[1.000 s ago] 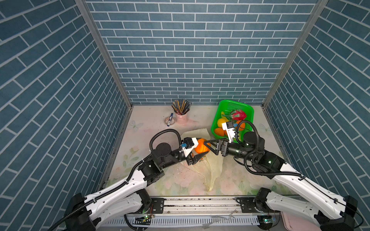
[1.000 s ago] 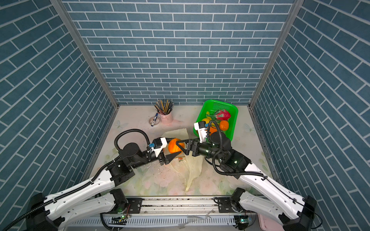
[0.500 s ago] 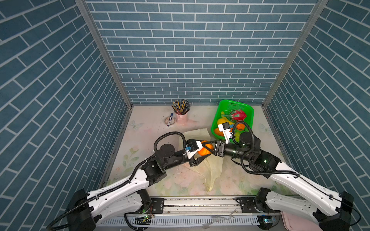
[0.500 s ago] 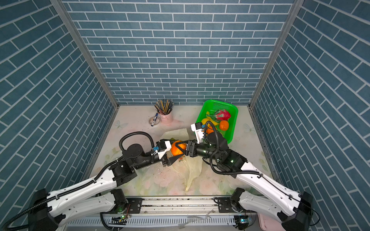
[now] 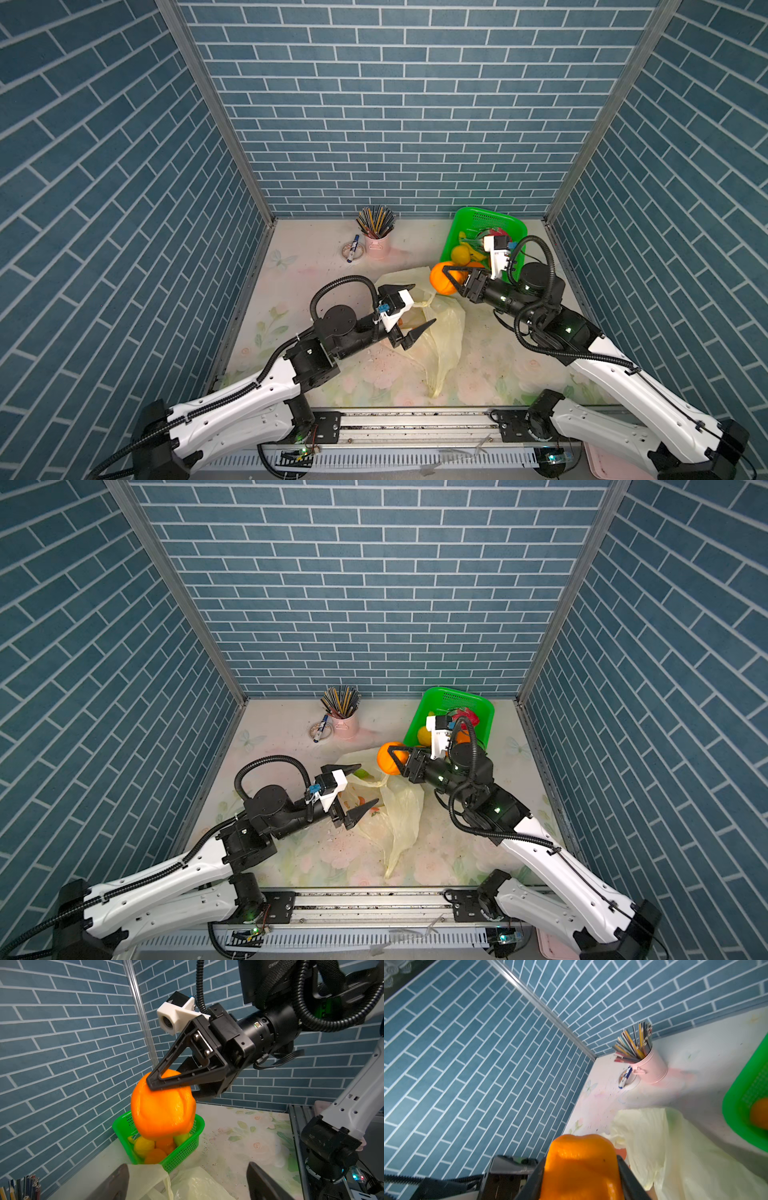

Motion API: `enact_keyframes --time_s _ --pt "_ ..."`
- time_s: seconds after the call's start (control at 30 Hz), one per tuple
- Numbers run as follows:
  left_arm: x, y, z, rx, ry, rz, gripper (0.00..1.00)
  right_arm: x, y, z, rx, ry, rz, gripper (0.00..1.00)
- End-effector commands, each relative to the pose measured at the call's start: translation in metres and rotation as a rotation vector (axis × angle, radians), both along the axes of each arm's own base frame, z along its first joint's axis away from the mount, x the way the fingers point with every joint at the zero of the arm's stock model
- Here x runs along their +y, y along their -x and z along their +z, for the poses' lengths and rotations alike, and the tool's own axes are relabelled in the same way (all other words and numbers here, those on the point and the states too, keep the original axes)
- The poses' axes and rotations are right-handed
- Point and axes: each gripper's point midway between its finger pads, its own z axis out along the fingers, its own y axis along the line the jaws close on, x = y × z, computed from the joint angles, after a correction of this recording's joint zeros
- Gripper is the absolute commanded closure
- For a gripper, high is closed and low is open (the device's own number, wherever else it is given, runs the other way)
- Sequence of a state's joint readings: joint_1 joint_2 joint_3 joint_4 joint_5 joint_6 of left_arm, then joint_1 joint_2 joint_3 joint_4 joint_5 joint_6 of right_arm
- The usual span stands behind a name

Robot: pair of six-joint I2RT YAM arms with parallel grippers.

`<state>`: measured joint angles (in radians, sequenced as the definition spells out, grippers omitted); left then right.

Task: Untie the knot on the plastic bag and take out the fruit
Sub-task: 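Carry the tangerine with the right gripper into the green basket and release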

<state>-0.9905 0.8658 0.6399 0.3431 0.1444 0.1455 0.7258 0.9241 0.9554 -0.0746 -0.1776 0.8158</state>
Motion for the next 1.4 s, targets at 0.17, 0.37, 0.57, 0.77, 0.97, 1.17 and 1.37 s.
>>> enact_keyframes --time_s 0.17,0.37,0.57,0.77,0.97,1.17,1.37 --pt "0.017 0.003 -0.001 0.092 0.018 0.049 0.12 -0.054 -0.062 0.010 -0.063 0.133 -0.227 0.55" --pt "0.019 0.007 -0.010 0.125 -0.003 0.042 0.12 -0.094 -0.102 -0.022 0.003 0.314 -0.359 0.57" --pt "0.017 0.011 -0.014 0.136 -0.014 0.011 0.11 -0.134 -0.138 -0.062 0.074 0.545 -0.471 0.57" --pt "0.016 0.012 -0.022 0.157 -0.028 0.011 0.11 -0.168 -0.165 -0.111 0.193 0.652 -0.505 0.58" --pt "0.017 0.011 -0.025 0.169 -0.032 0.020 0.11 -0.200 -0.184 -0.155 0.296 0.746 -0.567 0.60" --pt "0.016 0.010 -0.024 0.171 -0.031 0.019 0.12 -0.216 -0.196 -0.184 0.348 0.814 -0.588 0.60" --pt "0.012 0.009 -0.027 0.183 -0.040 0.012 0.12 -0.222 -0.213 -0.211 0.393 0.875 -0.575 0.60"
